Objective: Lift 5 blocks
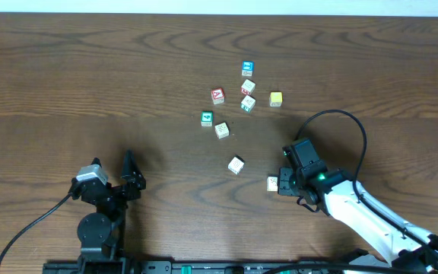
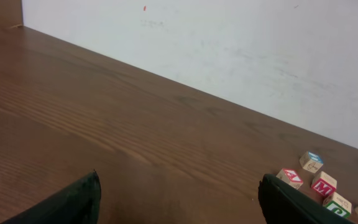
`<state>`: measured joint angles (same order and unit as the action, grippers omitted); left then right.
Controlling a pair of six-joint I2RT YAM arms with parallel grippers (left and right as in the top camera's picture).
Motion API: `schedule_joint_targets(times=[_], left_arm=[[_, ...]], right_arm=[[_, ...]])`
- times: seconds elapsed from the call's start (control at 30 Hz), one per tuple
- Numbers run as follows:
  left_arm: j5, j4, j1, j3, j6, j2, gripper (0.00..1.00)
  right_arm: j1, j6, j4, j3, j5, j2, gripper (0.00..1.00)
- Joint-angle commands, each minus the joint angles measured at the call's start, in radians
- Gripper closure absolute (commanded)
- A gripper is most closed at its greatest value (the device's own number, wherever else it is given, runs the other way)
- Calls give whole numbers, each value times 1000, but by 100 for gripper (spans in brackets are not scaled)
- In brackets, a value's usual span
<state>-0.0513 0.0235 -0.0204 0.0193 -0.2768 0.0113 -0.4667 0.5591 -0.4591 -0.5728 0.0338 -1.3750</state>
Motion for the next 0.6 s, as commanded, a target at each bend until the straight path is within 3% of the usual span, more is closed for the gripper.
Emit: schedule_joint_targets(times=[0.0,0.57], left_arm=[[-16,46,3,-15,6,0,19],[-16,46,3,-15,6,0,19]], right_arm=[[1,2,0,13,16,-10,64],[2,1,61,10,45,-10,56]])
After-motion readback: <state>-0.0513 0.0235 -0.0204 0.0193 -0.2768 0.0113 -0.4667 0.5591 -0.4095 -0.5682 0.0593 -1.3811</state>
